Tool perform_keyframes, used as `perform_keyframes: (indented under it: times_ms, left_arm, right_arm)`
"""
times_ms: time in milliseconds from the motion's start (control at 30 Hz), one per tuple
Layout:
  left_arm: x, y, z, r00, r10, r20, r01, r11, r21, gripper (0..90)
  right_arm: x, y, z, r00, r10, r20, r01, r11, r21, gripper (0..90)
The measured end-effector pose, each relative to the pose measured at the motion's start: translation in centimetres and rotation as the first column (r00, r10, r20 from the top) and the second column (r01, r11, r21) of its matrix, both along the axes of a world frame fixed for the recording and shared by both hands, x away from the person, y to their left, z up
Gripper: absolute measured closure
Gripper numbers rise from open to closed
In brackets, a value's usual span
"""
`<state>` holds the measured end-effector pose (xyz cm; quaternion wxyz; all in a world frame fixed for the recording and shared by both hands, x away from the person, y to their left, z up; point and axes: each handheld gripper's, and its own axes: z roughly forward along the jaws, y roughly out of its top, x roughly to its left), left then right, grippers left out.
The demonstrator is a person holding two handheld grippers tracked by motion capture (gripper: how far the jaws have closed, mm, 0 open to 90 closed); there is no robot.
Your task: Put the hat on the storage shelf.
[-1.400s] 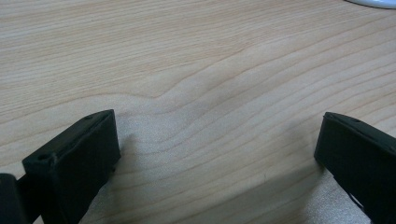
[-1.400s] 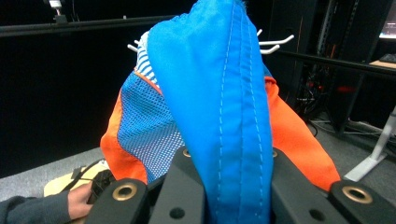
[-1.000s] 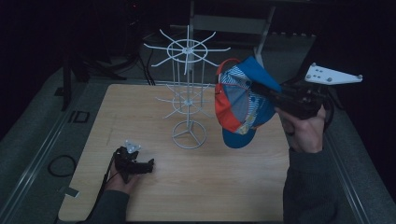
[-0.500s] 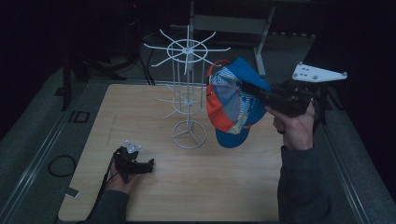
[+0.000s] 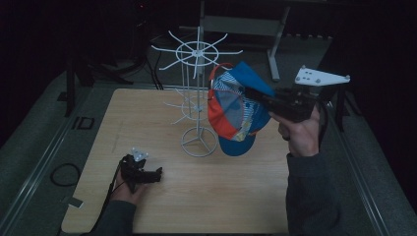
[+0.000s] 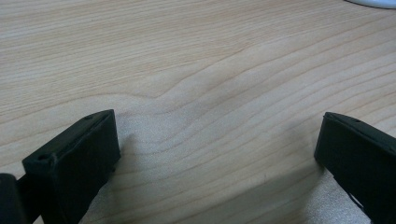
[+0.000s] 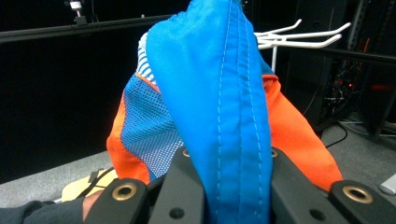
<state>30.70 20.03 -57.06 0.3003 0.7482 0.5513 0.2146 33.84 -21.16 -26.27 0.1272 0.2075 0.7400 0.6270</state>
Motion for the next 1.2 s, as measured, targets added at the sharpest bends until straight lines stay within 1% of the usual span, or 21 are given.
perform_keyframes:
  times_ms: [100, 267, 300, 333, 367, 400, 433, 533, 600, 633, 667, 700, 767, 800, 833, 900, 967, 1033, 1200]
  left_arm:
    - [0.0, 0.0, 0.0, 1.0, 0.0, 0.0, 0.0, 1.0, 0.0, 0.0]
    - [0.0, 0.0, 0.0, 1.0, 0.002, 0.002, -0.002, 1.0, -0.001, 0.1]
    - [0.0, 0.0, 0.0, 1.0, 0.003, 0.003, -0.003, 1.0, -0.001, 0.1]
    - [0.0, 0.0, 0.0, 1.0, 0.003, 0.003, -0.003, 1.0, -0.001, 0.0]
    - [0.0, 0.0, 0.0, 1.0, 0.003, 0.004, -0.003, 1.0, -0.001, 0.0]
    - [0.0, 0.0, 0.0, 1.0, 0.003, 0.004, -0.003, 1.0, -0.001, 0.0]
    - [0.0, 0.0, 0.0, 1.0, 0.001, 0.003, -0.001, 1.0, 0.0, 0.0]
    - [0.0, 0.0, 0.0, 1.0, -0.003, -0.001, 0.003, 1.0, 0.004, 0.0]
    - [0.0, 0.0, 0.0, 1.0, -0.001, -0.001, 0.001, 1.0, 0.002, 0.0]
    - [0.0, 0.0, 0.0, 1.0, -0.002, -0.002, 0.002, 1.0, 0.001, 0.1]
    - [0.0, 0.0, 0.0, 1.0, -0.002, -0.002, 0.002, 1.0, 0.001, 0.1]
    - [0.0, 0.0, 0.0, 1.0, -0.001, -0.002, 0.001, 1.0, 0.001, 0.0]
    - [0.0, 0.0, 0.0, 1.0, 0.0, -0.001, 0.0, 1.0, 0.001, 0.0]
    - [0.0, 0.0, 0.0, 1.0, 0.0, -0.001, 0.0, 1.0, 0.001, 0.1]
    - [0.0, 0.0, 0.0, 1.0, -0.002, -0.003, 0.002, 1.0, 0.001, 0.0]
    - [0.0, 0.0, 0.0, 1.0, -0.002, -0.003, 0.002, 1.0, 0.001, 0.0]
    - [0.0, 0.0, 0.0, 1.0, 0.0, -0.002, 0.0, 1.0, 0.001, 0.0]
    - [0.0, 0.0, 0.0, 1.0, -0.001, -0.003, 0.001, 1.0, 0.0, 0.0]
    - [0.0, 0.0, 0.0, 1.0, -0.001, -0.002, 0.001, 1.0, 0.001, 0.0]
  right_arm:
    - [0.2, 0.5, -0.3, 1.0, -0.005, -0.002, 0.004, 1.0, -0.018, 86.8]
    - [0.4, 0.6, -0.6, 0.9998, -0.014, -0.01, 0.014, 0.999, -0.034, 83.7]
    - [0.4, 0.6, -0.7, 0.9998, -0.017, -0.01, 0.016, 0.999, -0.047, 80.9]
    - [0.4, 0.6, -0.8, 0.9998, -0.018, -0.009, 0.018, 0.998, -0.052, 79.5]
    - [0.4, 0.7, -1.0, 0.9998, -0.017, -0.01, 0.017, 0.998, -0.055, 75.8]
    - [0.4, 0.7, -1.0, 0.9998, -0.017, -0.01, 0.017, 0.998, -0.055, 75.8]
    - [0.4, 0.8, -1.2, 0.9995, -0.029, -0.013, 0.028, 0.997, -0.071, 67.9]
    - [0.4, 0.9, -1.4, 0.999, -0.045, -0.01, 0.044, 0.996, -0.08, 55.4]
    - [0.3, 0.9, -1.6, 0.9961, -0.088, 0.005, 0.088, 0.991, -0.104, 38.5]
    - [0.3, 1.0, -1.8, 0.9942, -0.107, 0.012, 0.108, 0.988, -0.115, 31.6]
    - [0.3, 1.0, -1.8, 0.9942, -0.107, 0.012, 0.108, 0.988, -0.115, 31.6]
    - [0.2, 1.0, -2.0, 0.9889, -0.146, 0.027, 0.148, 0.978, -0.147, 24.1]
    - [0.1, 1.1, -2.2, 0.9852, -0.168, 0.036, 0.171, 0.97, -0.174, 18.6]
    - [0.1, 1.1, -2.2, 0.9852, -0.168, 0.036, 0.171, 0.97, -0.174, 18.6]
    - [0.1, 1.2, -2.4, 0.9834, -0.178, 0.036, 0.181, 0.965, -0.187, 16.0]
    - [0.1, 1.2, -2.6, 0.9819, -0.186, 0.037, 0.19, 0.963, -0.193, 15.5]
    - [0.2, 1.1, -2.7, 0.9826, -0.183, 0.03, 0.186, 0.964, -0.19, 15.3]
    - [0.2, 1.0, -2.8, 0.9816, -0.19, 0.02, 0.19, 0.962, -0.195, 15.2]
    - [0.3, 0.6, -3.1, 0.9804, -0.196, 0.02, 0.196, 0.963, -0.187, 15.2]
